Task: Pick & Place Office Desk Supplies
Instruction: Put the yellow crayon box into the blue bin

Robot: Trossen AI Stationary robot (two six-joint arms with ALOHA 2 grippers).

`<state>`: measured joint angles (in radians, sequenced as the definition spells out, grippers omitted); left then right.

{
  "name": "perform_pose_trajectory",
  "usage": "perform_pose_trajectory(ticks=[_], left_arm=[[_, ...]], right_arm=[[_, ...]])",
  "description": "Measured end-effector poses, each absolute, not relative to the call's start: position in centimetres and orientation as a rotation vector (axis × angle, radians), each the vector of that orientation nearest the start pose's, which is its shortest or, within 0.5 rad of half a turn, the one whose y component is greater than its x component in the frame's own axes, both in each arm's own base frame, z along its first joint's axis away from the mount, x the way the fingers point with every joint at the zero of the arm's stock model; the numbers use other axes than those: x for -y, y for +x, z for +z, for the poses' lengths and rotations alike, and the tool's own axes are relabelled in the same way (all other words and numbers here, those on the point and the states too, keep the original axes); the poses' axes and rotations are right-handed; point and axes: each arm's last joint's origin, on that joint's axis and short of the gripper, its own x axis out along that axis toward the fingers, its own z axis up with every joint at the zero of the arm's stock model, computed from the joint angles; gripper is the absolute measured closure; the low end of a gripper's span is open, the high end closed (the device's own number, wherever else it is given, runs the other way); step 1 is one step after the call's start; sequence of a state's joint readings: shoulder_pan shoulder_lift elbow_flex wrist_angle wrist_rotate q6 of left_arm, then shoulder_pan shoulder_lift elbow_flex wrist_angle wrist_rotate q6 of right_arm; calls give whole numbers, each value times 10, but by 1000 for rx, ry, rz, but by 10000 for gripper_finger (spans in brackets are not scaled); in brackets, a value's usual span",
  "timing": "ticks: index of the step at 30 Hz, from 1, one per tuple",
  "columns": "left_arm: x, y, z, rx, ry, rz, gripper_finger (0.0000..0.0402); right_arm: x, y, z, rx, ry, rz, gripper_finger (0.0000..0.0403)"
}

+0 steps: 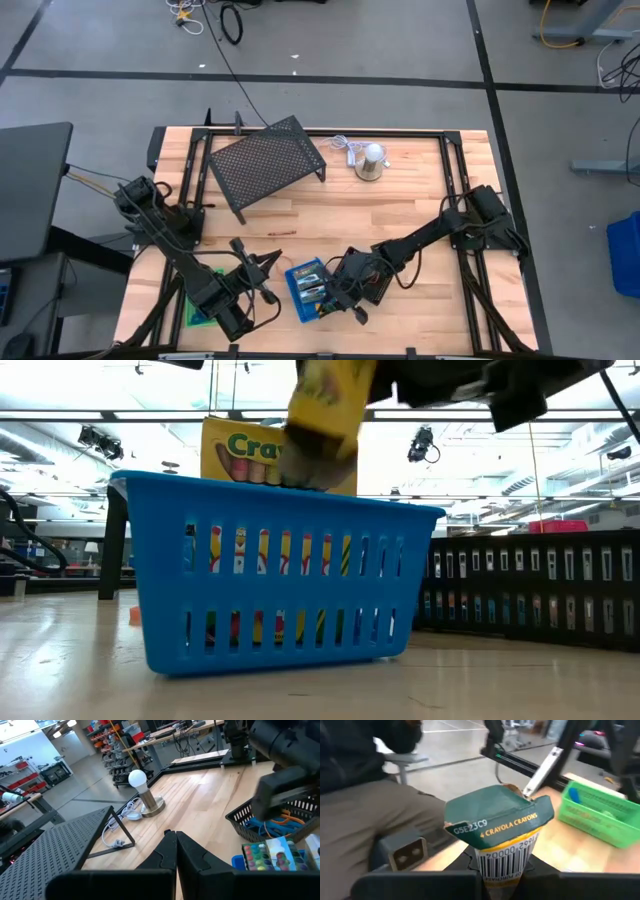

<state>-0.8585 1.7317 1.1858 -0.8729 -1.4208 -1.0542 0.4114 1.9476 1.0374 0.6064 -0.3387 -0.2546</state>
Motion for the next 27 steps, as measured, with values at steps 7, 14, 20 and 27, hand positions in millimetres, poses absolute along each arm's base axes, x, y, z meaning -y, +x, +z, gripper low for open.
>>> perform_pose_trajectory(ticks=[7,14,20,27], left_arm=[[219,227,217,-255,304,657,400],[219,227,217,-256,305,658,400],[218,227,217,-269,303,653,400],[218,226,217,-276,304,651,400]], right_arm=[[-167,371,147,-293,-250,759,375],[-164,373,142,-315,-230,738,375],[-163,373,141,-340,-204,696,318],[-162,373,141,-352,-192,679,216]])
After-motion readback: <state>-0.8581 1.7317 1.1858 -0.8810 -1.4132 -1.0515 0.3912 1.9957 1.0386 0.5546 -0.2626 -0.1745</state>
